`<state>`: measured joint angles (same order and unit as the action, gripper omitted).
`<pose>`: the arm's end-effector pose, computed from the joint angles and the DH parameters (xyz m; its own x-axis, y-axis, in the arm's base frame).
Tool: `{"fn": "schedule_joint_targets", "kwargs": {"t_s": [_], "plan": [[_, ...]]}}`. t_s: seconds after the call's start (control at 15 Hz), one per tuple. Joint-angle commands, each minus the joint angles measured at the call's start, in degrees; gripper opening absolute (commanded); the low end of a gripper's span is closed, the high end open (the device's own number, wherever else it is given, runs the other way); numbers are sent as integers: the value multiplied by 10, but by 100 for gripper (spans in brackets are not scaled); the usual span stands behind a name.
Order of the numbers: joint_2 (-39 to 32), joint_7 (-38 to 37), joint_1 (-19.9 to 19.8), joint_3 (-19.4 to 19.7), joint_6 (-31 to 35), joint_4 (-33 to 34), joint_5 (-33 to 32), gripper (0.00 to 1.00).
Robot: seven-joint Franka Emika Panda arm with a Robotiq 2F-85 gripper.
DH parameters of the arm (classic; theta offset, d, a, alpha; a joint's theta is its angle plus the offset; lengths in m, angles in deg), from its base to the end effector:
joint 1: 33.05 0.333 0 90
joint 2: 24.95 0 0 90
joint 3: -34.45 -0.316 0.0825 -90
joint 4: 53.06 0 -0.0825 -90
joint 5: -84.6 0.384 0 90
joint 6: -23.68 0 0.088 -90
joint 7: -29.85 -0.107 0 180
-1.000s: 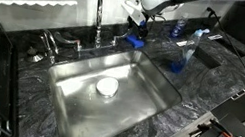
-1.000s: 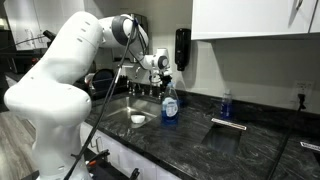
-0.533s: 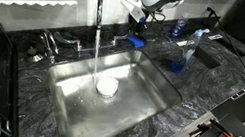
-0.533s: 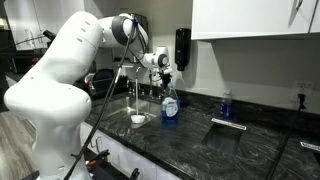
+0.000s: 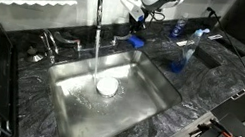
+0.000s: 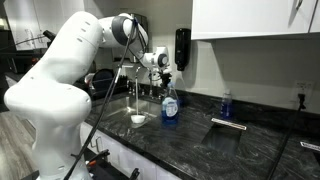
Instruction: Turn the faucet handle on the right clockwise
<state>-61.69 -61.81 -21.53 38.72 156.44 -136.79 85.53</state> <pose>0.7294 0.1039 0.3284 0.1046 -0.9942 0.0243 -0.9707 -0.1073 -0.2152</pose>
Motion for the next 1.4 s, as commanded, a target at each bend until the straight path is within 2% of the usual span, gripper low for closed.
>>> {"fn": "schedule_joint_targets", "kwargs": {"t_s": [0.0,0.07,0.6,0.73,1.33], "plan": [[11,8,-7,-13,-30,-19,12,42],[12,7,-7,-13,-31,-20,11,43],[46,-5,6,-12,-52,-51,-3,97],[59,-11,11,-10,-52,-61,-8,100],[156,-5,5,-15,-51,-122,-19,100]]}}
